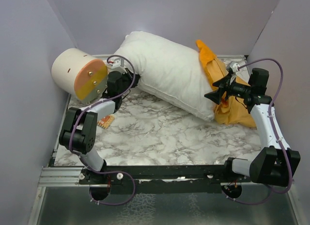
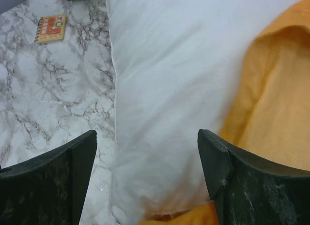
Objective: Put the pillow into the pillowcase
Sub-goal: Move the pillow to the center of the board.
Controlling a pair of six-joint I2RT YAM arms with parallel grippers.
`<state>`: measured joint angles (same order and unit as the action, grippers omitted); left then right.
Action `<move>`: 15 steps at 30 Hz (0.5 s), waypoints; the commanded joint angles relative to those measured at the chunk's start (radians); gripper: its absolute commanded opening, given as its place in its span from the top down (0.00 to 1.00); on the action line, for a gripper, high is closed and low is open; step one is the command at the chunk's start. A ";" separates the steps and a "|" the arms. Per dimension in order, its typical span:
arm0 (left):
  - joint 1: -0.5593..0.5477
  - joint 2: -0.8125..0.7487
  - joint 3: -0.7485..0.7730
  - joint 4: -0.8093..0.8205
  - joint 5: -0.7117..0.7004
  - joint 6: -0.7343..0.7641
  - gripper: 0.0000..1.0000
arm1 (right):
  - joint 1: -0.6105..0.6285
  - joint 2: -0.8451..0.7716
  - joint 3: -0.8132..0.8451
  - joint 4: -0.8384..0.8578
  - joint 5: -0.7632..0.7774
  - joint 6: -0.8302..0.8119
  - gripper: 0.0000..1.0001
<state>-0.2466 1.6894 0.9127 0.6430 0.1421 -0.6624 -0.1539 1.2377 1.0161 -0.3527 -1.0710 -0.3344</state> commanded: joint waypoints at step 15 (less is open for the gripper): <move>-0.264 -0.597 -0.094 -0.234 -0.101 0.373 1.00 | 0.002 -0.011 0.016 -0.021 0.025 -0.032 0.16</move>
<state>-0.4961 1.2785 0.8886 0.3828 0.1173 -0.3187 -0.1539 1.2362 1.0161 -0.3542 -1.0634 -0.3439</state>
